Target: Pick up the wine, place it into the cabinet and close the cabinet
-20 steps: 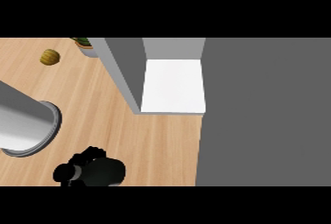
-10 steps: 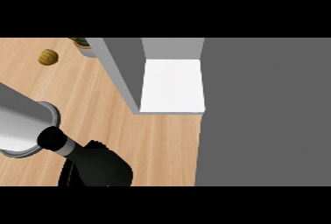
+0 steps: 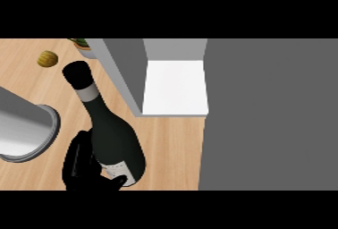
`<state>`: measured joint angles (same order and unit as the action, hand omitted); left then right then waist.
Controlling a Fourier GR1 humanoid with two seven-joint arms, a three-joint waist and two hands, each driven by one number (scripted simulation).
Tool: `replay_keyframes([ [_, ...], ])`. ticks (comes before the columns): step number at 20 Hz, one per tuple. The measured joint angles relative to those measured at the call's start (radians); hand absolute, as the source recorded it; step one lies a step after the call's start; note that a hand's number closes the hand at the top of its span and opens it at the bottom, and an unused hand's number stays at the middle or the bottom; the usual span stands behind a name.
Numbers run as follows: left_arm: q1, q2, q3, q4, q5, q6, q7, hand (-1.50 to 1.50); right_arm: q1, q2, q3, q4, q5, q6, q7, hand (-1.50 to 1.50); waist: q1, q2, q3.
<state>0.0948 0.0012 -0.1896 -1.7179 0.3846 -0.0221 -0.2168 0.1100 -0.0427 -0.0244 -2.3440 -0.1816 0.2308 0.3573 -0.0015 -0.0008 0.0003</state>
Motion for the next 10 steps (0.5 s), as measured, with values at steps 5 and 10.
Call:
replay_keyframes([
  [5,-0.151,-0.001,-0.026,0.053,-0.005,0.128,0.026,1.5,-0.024,-0.001,-0.003,0.012,0.006,-0.009,0.009,-1.5,-0.002,0.001,0.0],
  [10,-0.286,-0.001,-0.049,0.12,-0.031,0.232,0.029,1.5,-0.034,-0.003,-0.007,0.03,0.004,-0.002,-0.003,-1.5,-0.004,0.001,0.0],
])
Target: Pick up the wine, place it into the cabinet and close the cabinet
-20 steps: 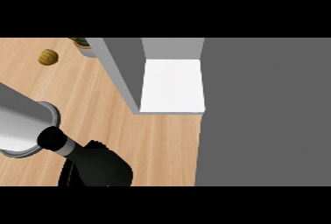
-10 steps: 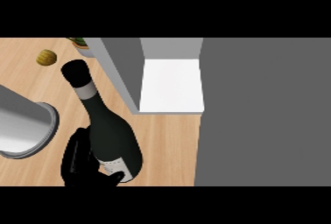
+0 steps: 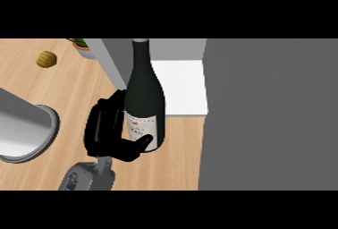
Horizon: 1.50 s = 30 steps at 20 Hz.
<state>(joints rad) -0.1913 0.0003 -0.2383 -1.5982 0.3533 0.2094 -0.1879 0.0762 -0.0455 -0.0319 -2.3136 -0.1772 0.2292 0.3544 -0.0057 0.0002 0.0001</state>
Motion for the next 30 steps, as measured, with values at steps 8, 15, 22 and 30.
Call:
replay_keyframes([
  [8,-0.134,0.0,-0.088,0.176,-0.058,0.127,-0.051,1.5,0.003,0.009,0.008,-0.001,0.013,-0.009,-0.004,-1.5,-0.001,0.0,0.0],
  [15,-0.245,0.0,-0.159,0.327,-0.007,0.232,-0.096,1.5,0.033,-0.002,-0.021,0.01,-0.015,0.024,-0.04,-1.5,-0.004,0.0,0.0],
  [22,-0.287,0.0,-0.178,0.479,0.089,0.251,-0.207,1.5,0.019,0.003,-0.008,-0.001,-0.006,0.013,-0.017,-1.5,-0.004,0.0,0.0],
  [30,-0.326,0.0,-0.225,0.656,0.209,0.248,-0.323,1.5,0.017,-0.001,-0.02,0.026,-0.012,0.027,-0.04,-1.5,-0.007,0.002,0.0],
])
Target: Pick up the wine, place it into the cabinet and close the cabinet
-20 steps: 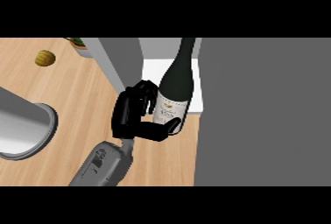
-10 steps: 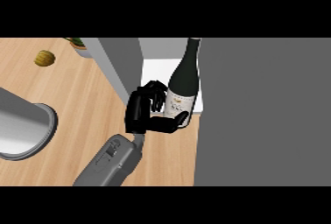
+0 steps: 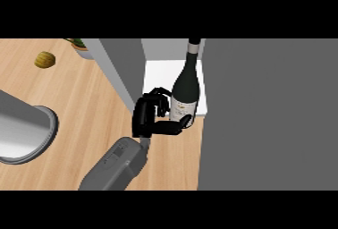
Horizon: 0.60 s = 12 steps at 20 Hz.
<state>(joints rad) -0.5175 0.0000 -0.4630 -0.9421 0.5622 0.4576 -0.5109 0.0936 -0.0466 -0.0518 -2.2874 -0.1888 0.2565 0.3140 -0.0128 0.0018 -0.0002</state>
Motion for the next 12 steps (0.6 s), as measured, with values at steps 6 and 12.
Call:
replay_keyframes([
  [6,-0.012,0.0,0.026,0.089,0.08,-0.062,-0.065,1.5,0.024,-0.004,-0.013,-0.015,-0.021,0.012,-0.001,-1.5,0.0,0.0,0.0],
  [12,-0.079,0.001,0.051,0.224,0.179,-0.15,-0.127,1.5,0.034,0.009,0.005,0.002,-0.004,0.021,-0.028,-1.5,-0.004,0.001,0.0],
])
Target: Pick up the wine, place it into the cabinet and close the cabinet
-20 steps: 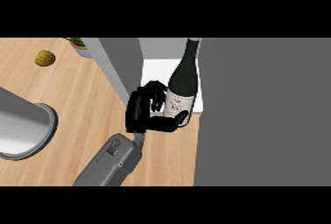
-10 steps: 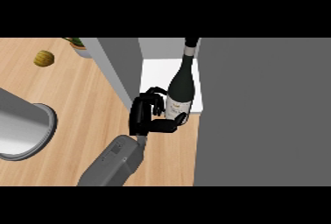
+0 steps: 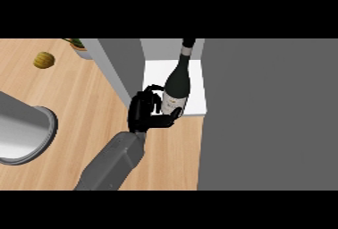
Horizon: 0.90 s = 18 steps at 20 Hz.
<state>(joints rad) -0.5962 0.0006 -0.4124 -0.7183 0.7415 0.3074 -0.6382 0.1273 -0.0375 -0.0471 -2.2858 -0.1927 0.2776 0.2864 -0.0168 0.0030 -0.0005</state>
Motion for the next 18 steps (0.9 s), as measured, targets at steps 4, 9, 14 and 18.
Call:
replay_keyframes([
  [4,-0.073,0.0,-0.009,0.101,0.06,-0.034,-0.031,1.5,0.006,0.009,0.013,0.006,0.016,-0.002,-0.01,-1.5,-0.005,0.001,0.0],
  [9,-0.14,0.0,-0.047,0.17,0.135,-0.041,-0.045,1.5,-0.004,0.005,0.004,0.006,-0.003,-0.004,0.004,-1.5,-0.012,0.003,0.0],
  [14,-0.212,0.0,-0.045,0.265,0.193,-0.072,-0.046,1.5,-0.029,-0.008,-0.01,0.009,-0.02,-0.006,0.023,-1.5,-0.015,0.007,-0.001],
  [18,-0.237,0.0,-0.053,0.289,0.219,-0.071,-0.039,1.5,-0.041,-0.001,0.005,0.006,-0.012,-0.019,0.043,-1.5,-0.015,0.008,-0.001],
])
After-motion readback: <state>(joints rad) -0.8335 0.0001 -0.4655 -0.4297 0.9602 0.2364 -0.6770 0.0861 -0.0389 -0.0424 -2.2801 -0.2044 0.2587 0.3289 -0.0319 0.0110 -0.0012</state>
